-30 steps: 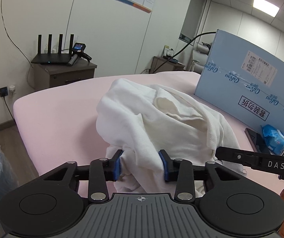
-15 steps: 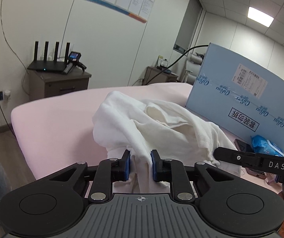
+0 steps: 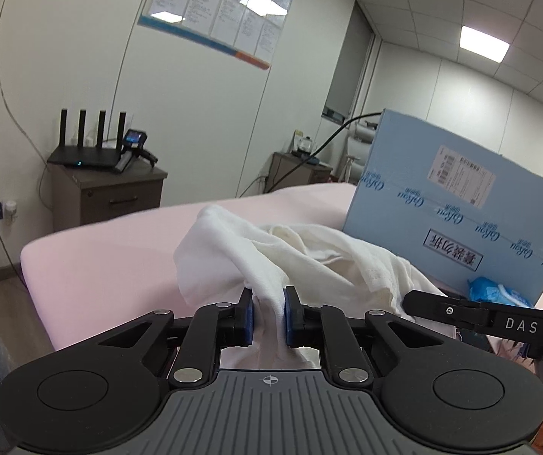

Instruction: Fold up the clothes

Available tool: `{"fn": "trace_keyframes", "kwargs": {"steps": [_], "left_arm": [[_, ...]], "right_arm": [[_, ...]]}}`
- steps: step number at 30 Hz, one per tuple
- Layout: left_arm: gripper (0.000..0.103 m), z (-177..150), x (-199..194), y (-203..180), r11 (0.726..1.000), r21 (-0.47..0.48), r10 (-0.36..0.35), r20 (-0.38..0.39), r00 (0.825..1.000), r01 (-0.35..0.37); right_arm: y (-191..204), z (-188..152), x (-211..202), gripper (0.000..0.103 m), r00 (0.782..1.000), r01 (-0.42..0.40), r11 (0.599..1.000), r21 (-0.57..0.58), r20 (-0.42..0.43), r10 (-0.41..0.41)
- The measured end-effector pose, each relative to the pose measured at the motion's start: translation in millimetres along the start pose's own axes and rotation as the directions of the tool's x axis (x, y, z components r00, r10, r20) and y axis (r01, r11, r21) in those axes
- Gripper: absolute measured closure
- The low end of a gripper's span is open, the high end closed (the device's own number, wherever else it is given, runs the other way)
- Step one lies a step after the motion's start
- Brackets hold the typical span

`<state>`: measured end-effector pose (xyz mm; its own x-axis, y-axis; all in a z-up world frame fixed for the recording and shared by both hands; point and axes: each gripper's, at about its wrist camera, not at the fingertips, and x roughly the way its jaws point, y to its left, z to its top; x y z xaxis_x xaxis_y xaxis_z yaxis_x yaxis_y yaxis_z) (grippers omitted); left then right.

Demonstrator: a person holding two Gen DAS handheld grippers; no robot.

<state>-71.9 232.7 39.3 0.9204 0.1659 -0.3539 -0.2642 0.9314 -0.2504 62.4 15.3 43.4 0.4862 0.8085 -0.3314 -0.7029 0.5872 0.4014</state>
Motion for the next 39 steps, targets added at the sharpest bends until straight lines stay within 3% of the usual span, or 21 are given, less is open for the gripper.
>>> {"fn": "trace_keyframes", "kwargs": {"steps": [7,16,18,21,24,27,30,34,39], "left_arm": [[0.090,28.8,-20.2,-25.2,0.997,0.038,-0.068,0.084,0.994,0.065],[0.089,65.1,-41.6,-70.8,0.982,0.115,-0.168,0.167,0.972,0.150],[0.089,73.9,-42.1,-86.1,0.977,0.152,-0.174,0.183,0.967,0.147],[0.089,84.9,-22.8,-92.0,0.981,0.134,-0.158,0.148,0.976,0.139],[0.089,90.8,-10.7,-88.3,0.987,0.114,-0.127,0.125,0.984,0.113],[0.089,93.2,-17.8,-90.5,0.985,0.135,-0.126,0.142,0.982,0.108],[0.089,94.5,-22.7,-97.0,0.981,0.153,-0.142,0.147,0.979,0.120],[0.089,96.3,-38.8,-107.3,0.972,0.175,-0.187,0.172,0.967,0.157],[0.089,113.0,-68.5,-129.7,0.956,0.222,-0.244,0.234,0.941,0.192]], "right_arm": [[-0.7,20.8,-36.1,0.097,0.994,-0.029,0.999,0.030,0.110,0.026],[-3.0,59.5,-105.5,0.098,0.963,-0.044,0.999,0.029,0.267,0.035],[-2.6,69.7,-109.5,0.098,0.966,-0.006,1.000,0.012,0.260,0.003],[-3.9,81.3,-103.1,0.099,0.972,0.071,0.997,-0.017,0.224,-0.065],[-10.2,82.6,-101.3,0.100,0.970,0.062,0.998,0.007,0.234,-0.062],[-14.2,87.2,-101.8,0.100,0.967,0.026,0.999,0.040,0.253,-0.035],[-12.9,87.4,-92.9,0.100,0.970,0.039,0.999,0.029,0.239,-0.044],[-17.9,82.8,-101.9,0.100,0.964,0.003,0.998,0.067,0.265,-0.021],[-20.7,95.9,-151.4,0.100,0.932,0.005,0.997,0.076,0.360,-0.032]]}}
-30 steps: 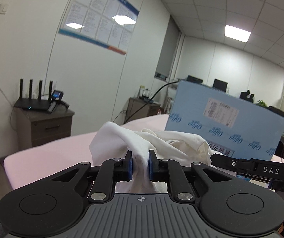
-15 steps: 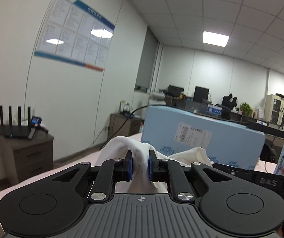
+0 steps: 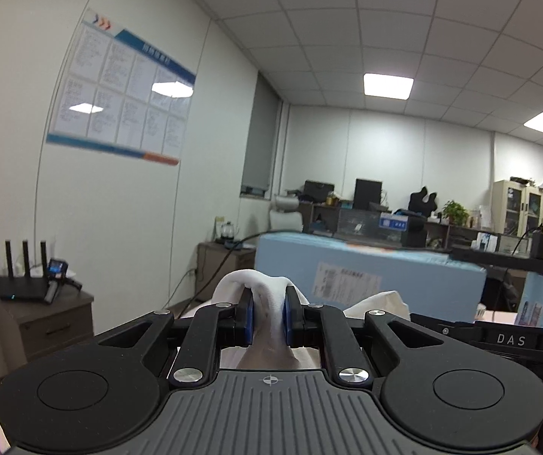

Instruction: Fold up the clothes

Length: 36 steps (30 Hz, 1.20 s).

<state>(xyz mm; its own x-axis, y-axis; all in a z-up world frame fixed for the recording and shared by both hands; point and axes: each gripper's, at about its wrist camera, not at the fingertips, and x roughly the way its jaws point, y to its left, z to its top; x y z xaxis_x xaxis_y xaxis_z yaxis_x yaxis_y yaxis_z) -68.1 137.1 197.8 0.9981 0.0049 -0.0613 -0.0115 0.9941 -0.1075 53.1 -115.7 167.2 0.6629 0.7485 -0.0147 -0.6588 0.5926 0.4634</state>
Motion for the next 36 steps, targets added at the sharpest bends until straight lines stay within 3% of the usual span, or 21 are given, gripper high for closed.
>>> {"fn": "trace_keyframes", "kwargs": {"steps": [7,9,13,17,22,25,28,35,36], "left_arm": [[0.089,28.6,-22.6,-51.5,0.990,0.078,-0.120,0.082,0.989,0.114],[0.089,30.4,-27.9,-71.6,0.980,0.087,-0.185,0.084,0.979,0.178],[0.089,29.2,-36.3,-106.9,0.949,0.087,-0.310,0.077,0.948,0.304],[0.089,23.0,-39.1,-140.8,0.902,0.064,-0.431,0.062,0.900,0.427],[0.089,2.7,-30.5,-183.4,0.848,0.054,-0.528,0.012,0.849,0.527],[0.089,-10.2,-25.4,-203.6,0.834,0.053,-0.549,-0.018,0.836,0.549],[0.089,-16.9,-25.5,-212.8,0.844,0.065,-0.532,-0.030,0.846,0.532],[0.089,1.4,-70.2,-221.7,0.889,0.143,-0.444,0.032,0.896,0.435],[0.089,2.9,-76.2,-224.0,0.888,0.149,-0.444,0.034,0.895,0.435]], "right_arm": [[3.2,41.6,-73.7,0.100,0.992,0.030,0.999,-0.038,0.122,-0.026],[-2.5,50.5,-101.2,0.100,0.988,0.060,0.998,-0.037,0.146,-0.053],[-14.0,62.6,-163.0,0.100,0.970,0.137,0.990,-0.032,0.209,-0.128],[-20.4,69.8,-234.0,0.100,0.935,0.246,0.968,-0.039,0.272,-0.227],[-33.3,73.3,-304.9,0.100,0.886,0.378,0.925,-0.025,0.300,-0.354],[-46.3,76.5,-325.1,0.100,0.873,0.410,0.912,-0.001,0.289,-0.392],[-63.4,80.1,-336.0,0.100,0.872,0.420,0.908,0.015,0.273,-0.407],[-102.1,87.9,-305.5,0.100,0.922,0.301,0.951,0.064,0.235,-0.308],[-108.6,89.2,-306.9,0.100,0.927,0.286,0.955,0.077,0.231,-0.296]]}}
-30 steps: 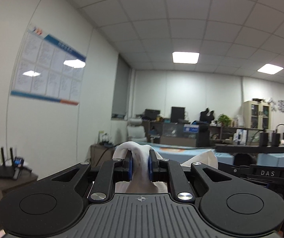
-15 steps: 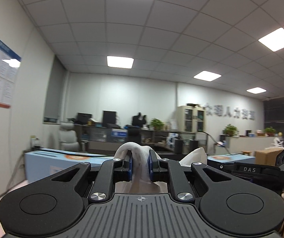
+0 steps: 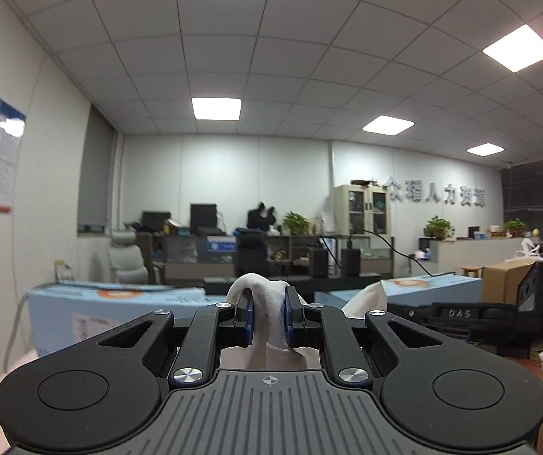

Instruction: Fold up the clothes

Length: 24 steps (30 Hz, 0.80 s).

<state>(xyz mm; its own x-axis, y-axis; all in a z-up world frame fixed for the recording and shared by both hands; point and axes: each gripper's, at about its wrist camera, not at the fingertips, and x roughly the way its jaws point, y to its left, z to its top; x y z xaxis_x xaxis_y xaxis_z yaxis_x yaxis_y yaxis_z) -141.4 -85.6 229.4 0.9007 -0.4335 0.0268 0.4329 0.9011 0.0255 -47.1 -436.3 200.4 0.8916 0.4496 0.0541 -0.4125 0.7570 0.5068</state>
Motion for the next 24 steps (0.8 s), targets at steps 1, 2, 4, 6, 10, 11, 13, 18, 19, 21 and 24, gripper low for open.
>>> {"fn": "trace_keyframes", "kwargs": {"steps": [1,2,4,6,10,11,13,18,19,21,24], "left_arm": [[0.089,0.5,-1.8,-4.8,1.000,-0.002,-0.008,-0.004,1.000,0.008],[0.089,0.8,-3.4,-9.7,1.000,-0.005,-0.016,-0.008,1.000,0.016],[0.089,-14.2,4.0,-30.4,0.997,-0.025,-0.072,-0.055,0.996,0.071],[0.089,-33.3,15.4,-52.1,0.989,-0.054,-0.140,-0.110,0.984,0.135],[0.089,-98.1,59.0,-103.3,0.941,-0.202,-0.319,-0.254,0.913,0.273],[0.089,-116.4,72.2,-116.7,0.923,-0.248,-0.361,-0.298,0.884,0.293],[0.088,-149.4,93.6,-139.3,0.892,-0.320,-0.428,-0.365,0.827,0.320],[0.088,-219.7,137.5,-200.5,0.842,-0.409,-0.528,-0.494,0.691,0.351],[0.089,-227.1,144.1,-209.9,0.837,-0.416,-0.538,-0.508,0.673,0.356],[0.089,-239.8,155.6,-225.8,0.824,-0.435,-0.560,-0.528,0.638,0.364],[0.086,-247.6,165.7,-249.1,0.812,-0.453,-0.579,-0.543,0.608,0.368]], "right_arm": [[-6.9,1.4,-0.5,0.100,1.000,-0.006,1.000,0.010,-0.009,0.007],[-12.7,0.5,-2.1,0.100,1.000,-0.001,1.000,0.016,-0.020,0.001],[-28.5,-1.6,-10.9,0.100,0.999,0.029,0.999,0.018,-0.044,-0.029],[-47.8,-3.8,-24.0,0.100,0.995,0.075,0.997,0.015,-0.070,-0.073],[-95.0,-11.1,-46.8,0.100,0.964,0.226,0.974,-0.010,-0.143,-0.225],[-107.2,-13.5,-51.2,0.100,0.949,0.270,0.962,-0.024,-0.165,-0.271],[-127.3,-20.5,-57.7,0.100,0.916,0.338,0.940,-0.054,-0.211,-0.341],[-177.9,-38.7,-70.4,0.100,0.809,0.485,0.867,-0.117,-0.315,-0.496],[-183.0,-41.4,-72.0,0.100,0.794,0.501,0.855,-0.130,-0.323,-0.515],[-198.3,-45.8,-73.9,0.100,0.757,0.542,0.826,-0.154,-0.337,-0.559],[-213.0,-51.9,-77.3,0.098,0.707,0.585,0.790,-0.185,-0.362,-0.608]]}}
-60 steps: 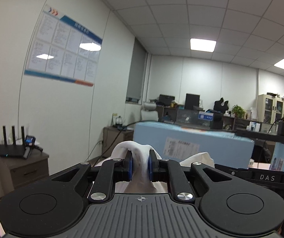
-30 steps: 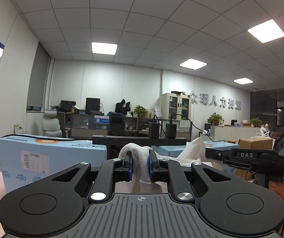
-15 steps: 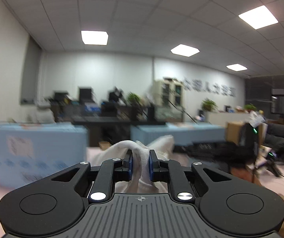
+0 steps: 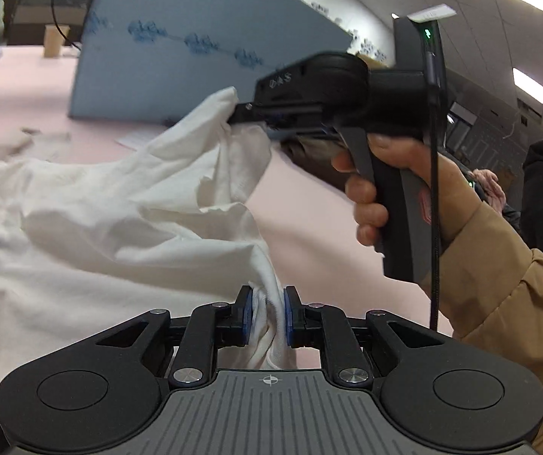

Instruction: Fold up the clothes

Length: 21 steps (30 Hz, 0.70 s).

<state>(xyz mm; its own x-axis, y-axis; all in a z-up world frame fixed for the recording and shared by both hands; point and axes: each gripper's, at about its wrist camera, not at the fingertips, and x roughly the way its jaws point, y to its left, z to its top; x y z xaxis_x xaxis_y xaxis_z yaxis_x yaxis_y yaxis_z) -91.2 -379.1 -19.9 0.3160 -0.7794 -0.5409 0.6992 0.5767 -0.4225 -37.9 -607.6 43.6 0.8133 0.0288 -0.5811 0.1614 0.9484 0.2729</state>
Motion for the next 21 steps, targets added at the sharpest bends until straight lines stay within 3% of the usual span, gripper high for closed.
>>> {"fn": "trace_keyframes", "kwargs": {"steps": [1,4,8,9,11,12,13,16,19,21], "left_arm": [[0.078,1.1,3.5,-0.6,1.000,-0.002,-0.007,-0.008,1.000,0.007],[0.067,4.5,12.2,-1.9,1.000,-0.010,-0.030,-0.030,0.999,0.030],[0.051,6.0,11.5,0.4,0.997,-0.017,-0.070,-0.044,0.997,0.070],[0.042,7.3,8.8,2.8,0.995,-0.032,-0.100,-0.048,0.994,0.099],[0.031,11.2,2.4,7.8,0.986,-0.065,-0.156,-0.043,0.987,0.153],[0.024,12.0,-5.2,11.2,0.977,-0.082,-0.198,-0.026,0.980,0.195],[0.015,12.3,-10.7,13.0,0.970,-0.094,-0.226,-0.017,0.974,0.224],[0.010,11.3,-24.9,9.6,0.946,-0.122,-0.299,0.019,0.954,0.299],[0.010,11.4,-46.1,8.9,0.927,-0.105,-0.355,0.055,0.933,0.359],[0.010,16.6,-62.3,5.2,0.898,-0.084,-0.424,0.094,0.901,0.432]], "right_arm": [[-2.1,-2.7,1.3,0.094,1.000,0.019,1.000,-0.004,-0.018,-0.019],[-8.5,-6.8,15.7,0.091,0.993,0.078,0.997,-0.009,-0.090,-0.078],[-16.8,-8.4,14.3,0.086,0.990,0.090,0.996,0.026,-0.109,-0.086],[-19.7,-8.7,12.7,0.081,0.989,0.099,0.994,0.036,-0.113,-0.095],[-26.2,-6.4,7.9,0.060,0.988,0.114,0.991,0.071,-0.108,-0.106],[-29.8,-3.2,4.9,0.032,0.989,0.125,0.987,0.098,-0.087,-0.116],[-33.7,-1.4,-0.1,0.019,0.991,0.126,0.985,0.122,-0.061,-0.119],[-51.6,-1.8,-30.2,0.019,0.994,0.081,0.964,0.255,0.049,-0.097],[-44.1,-6.1,-47.2,0.018,0.987,0.117,0.964,0.237,0.076,-0.138],[-28.3,-9.0,-52.3,0.018,0.985,0.131,0.976,0.176,0.088,-0.149]]}}
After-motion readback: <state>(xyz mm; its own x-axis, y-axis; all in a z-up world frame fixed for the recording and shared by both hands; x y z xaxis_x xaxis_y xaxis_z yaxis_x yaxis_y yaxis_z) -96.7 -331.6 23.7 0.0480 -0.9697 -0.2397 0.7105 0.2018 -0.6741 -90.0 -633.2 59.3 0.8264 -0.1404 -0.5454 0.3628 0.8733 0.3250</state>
